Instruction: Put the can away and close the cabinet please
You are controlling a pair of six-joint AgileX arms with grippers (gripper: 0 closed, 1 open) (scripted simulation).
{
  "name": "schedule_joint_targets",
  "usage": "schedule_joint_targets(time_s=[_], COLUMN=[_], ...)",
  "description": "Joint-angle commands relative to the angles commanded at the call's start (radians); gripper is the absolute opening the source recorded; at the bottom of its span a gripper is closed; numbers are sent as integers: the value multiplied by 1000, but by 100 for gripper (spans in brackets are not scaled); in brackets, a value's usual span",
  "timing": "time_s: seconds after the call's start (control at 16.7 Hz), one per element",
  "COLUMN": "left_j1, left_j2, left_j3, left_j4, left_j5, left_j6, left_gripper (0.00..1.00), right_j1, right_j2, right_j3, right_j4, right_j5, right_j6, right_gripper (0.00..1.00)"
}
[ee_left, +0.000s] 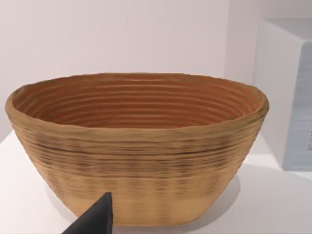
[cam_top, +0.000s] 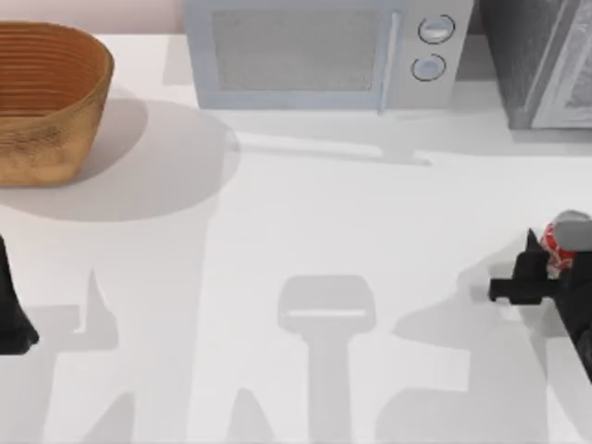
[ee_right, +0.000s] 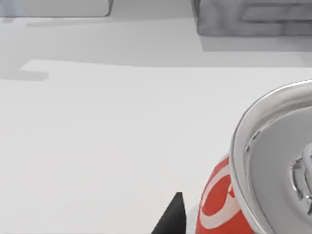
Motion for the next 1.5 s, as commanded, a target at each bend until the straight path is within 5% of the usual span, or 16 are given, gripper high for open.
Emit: schedule_joint_targets(time_s=[0.66,1.5], left_j1=[0,0], left_j2=[0,0], left_j3=[0,0], left_j4=[0,0], left_j5=[0,0], left_j6=[0,0], left_gripper=[100,100], right_j1=[1,2], right_j2=[-97,-855], right_j3=[23,193], right_j4=[-106,-1059], right_j5=[-1,-10], right_j6=[1,-2], right_gripper=[0,0])
